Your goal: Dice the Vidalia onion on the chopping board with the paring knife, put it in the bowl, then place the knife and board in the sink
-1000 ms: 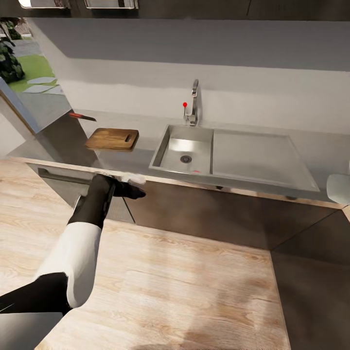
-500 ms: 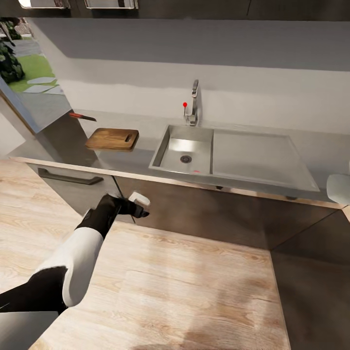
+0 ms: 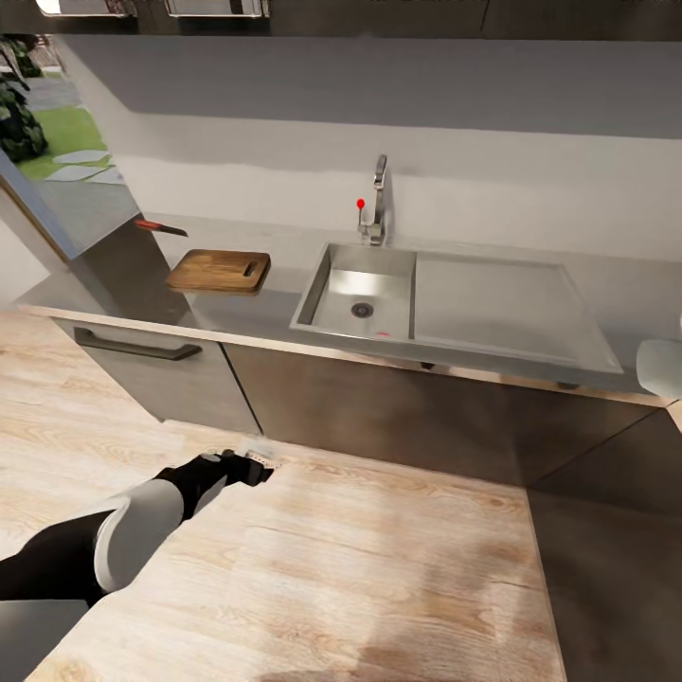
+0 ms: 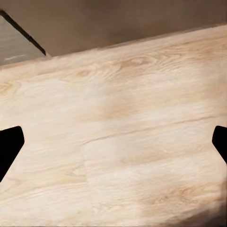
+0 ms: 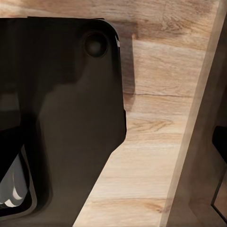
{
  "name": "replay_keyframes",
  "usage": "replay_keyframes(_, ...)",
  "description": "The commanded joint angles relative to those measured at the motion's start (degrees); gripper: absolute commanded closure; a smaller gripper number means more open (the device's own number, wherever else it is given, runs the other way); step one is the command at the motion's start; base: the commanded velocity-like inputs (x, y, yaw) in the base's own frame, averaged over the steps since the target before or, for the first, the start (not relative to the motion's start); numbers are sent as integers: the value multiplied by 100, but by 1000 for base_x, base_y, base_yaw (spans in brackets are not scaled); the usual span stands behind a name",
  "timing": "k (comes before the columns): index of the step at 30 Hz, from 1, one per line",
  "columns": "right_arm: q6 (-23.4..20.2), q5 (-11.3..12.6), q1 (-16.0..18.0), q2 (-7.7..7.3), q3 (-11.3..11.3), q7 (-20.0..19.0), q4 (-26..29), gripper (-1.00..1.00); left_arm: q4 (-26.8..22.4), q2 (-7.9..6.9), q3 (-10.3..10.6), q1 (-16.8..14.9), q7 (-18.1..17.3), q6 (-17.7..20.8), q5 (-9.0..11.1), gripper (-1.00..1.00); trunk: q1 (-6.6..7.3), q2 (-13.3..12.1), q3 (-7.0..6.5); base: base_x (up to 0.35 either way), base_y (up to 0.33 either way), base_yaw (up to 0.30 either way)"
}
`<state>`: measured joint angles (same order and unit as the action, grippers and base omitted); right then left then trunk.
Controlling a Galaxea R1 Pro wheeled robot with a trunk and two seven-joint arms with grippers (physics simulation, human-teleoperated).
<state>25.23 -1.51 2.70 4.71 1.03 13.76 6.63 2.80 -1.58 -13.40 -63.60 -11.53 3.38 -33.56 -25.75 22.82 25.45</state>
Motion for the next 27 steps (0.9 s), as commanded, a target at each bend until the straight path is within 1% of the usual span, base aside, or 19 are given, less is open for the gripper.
replay_keyframes(1,17,-16,3,3,9,21,-4,-100,42,-43,-59,2,5,1,20,-100,-3,10,8,0,0,0)
replay_keyframes(2,17,-16,3,0,10,21,-4,-100,88,-112,-68,41,33,-28,85,-100,-3,10,8,0,0,0)
replay_keyframes(4,20,-16,3,-2,10,21,-4,-100,120,-172,-74,97,50,-78,127,-100,-3,10,8,0,0,0)
replay_keyframes(6,23,-16,3,-21,11,21,-4,-100,152,-277,-80,235,76,-406,172,-100,-3,10,8,0,0,0)
replay_keyframes(7,24,-16,3,-28,11,21,-2,-100,157,-304,-81,275,81,-512,179,-100,-3,10,8,0,0,0)
replay_keyframes(9,25,-16,3,-75,17,21,1,-100,171,-423,-83,480,92,-838,199,-100,-3,10,8,0,0,0)
replay_keyframes(12,34,-14,3,-105,19,21,5,-100,175,-553,-84,722,97,-989,207,-100,-3,10,8,0,0,0)
replay_keyframes(15,64,-15,3,-118,18,21,51,-100,177,-617,-85,881,94,-1071,208,-100,-3,10,8,0,0,0)
replay_keyframes(17,79,-16,3,-127,14,21,101,-100,177,-657,-89,1015,96,-1220,210,-100,-3,10,8,0,0,0)
replay_keyframes(18,85,-16,3,-134,14,21,136,-100,179,-685,-87,1106,97,-1375,213,-100,-3,10,8,0,0,0)
replay_keyframes(21,90,-16,3,-140,13,21,195,-100,182,-711,-86,1251,103,-1720,215,-100,-3,10,8,0,0,0)
replay_keyframes(22,92,-16,3,-142,15,21,236,-100,184,-721,-88,1364,108,-2009,216,-100,-3,10,8,0,0,0)
replay_keyframes(23,93,-16,3,-142,16,21,258,-100,186,-724,-88,1426,111,-2158,217,-100,-3,10,8,0,0,0)
replay_keyframes(24,94,-16,3,-144,17,21,302,-100,187,-729,-86,1555,116,-2431,220,-100,-3,10,8,0,0,0)
replay_keyframes(26,95,-16,3,-144,17,21,378,-100,188,-734,-90,1745,120,-2731,223,-100,-3,10,8,0,0,0)
replay_keyframes(27,95,-16,3,-145,15,21,409,-100,187,-736,-90,1803,121,-2799,224,-100,-3,10,8,0,0,0)
